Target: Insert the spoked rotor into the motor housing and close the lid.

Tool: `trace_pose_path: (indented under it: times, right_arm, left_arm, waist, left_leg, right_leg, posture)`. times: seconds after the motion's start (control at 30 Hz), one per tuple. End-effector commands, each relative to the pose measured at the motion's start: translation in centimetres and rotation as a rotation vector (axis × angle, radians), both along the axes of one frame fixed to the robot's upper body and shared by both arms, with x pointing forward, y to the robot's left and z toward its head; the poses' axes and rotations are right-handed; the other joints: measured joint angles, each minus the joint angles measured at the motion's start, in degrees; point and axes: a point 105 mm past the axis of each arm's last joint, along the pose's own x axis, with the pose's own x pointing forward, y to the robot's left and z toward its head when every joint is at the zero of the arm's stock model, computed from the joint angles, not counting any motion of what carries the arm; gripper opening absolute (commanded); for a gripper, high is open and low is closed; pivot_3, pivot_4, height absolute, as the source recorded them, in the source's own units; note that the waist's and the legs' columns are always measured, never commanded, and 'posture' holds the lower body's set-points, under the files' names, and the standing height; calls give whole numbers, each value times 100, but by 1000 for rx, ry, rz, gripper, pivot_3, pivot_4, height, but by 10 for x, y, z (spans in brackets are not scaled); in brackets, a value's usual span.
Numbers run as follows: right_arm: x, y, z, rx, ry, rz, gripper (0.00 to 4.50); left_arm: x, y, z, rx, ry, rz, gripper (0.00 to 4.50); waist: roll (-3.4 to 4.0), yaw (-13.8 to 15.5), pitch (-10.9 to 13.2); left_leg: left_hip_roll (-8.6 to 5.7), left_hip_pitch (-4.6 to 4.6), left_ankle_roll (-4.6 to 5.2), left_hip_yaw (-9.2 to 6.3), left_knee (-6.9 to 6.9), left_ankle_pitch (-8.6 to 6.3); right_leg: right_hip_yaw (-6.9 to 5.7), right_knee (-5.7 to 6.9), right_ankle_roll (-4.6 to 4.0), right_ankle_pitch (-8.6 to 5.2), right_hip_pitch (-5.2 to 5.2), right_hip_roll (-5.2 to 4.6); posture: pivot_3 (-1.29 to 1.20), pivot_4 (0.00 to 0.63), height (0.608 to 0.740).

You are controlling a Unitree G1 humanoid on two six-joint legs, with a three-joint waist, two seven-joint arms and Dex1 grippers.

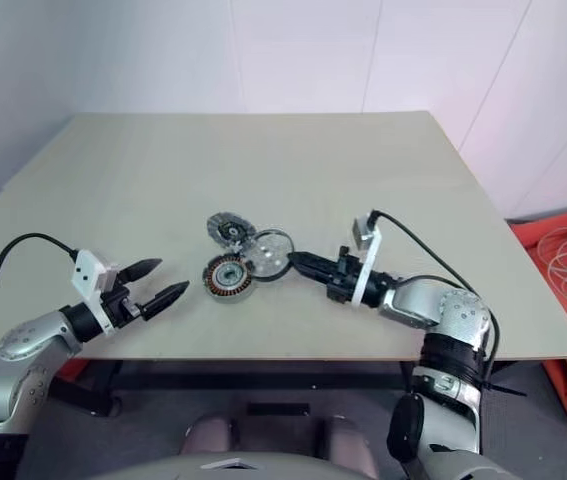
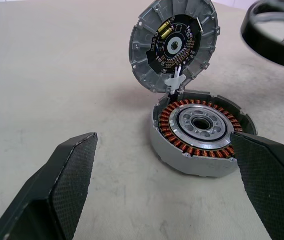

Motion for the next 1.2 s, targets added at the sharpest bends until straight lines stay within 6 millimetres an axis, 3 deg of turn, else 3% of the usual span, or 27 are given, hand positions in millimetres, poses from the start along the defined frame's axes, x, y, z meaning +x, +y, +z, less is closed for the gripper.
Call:
trace_pose_path:
  times: [0.03,0.43,0.93,1.2]
  right_arm:
    - [-1,15,22,21,-48,62,241]
    - [14,50,17,-73,61,115,241]
    - [25,64,-4,-130,115,113,241]
    - [33,69,-4,-119,101,98,241]
  left_arm:
    - [-1,3,10,17,-46,4,4500]
    - [-17,32,15,63,-41,60,4500]
    - [-22,30,16,63,-44,72,4500]
    - [-22,30,19,68,-42,69,4500]
  waist:
    - [0,-3,0]
    - [-4,-23,-2]
    - [-18,-21,-9]
    - [-19,-23,-10]
  left_leg:
    - [-1,0,0,0,0,0]
    - [-5,-13,1,-3,-1,-1]
    - [-6,-22,1,-10,0,0]
    - [-5,-20,0,-10,3,0]
  right_leg:
    - [0,0,0,0,0,0]
    - [-2,-2,4,-2,-4,-1]
    - [-2,1,6,-2,-4,0]
    - [-2,6,5,-1,-3,0]
  posture:
    - [0,0,740]
    - [0,0,740]
    - [0,0,740]
    - [0,0,740]
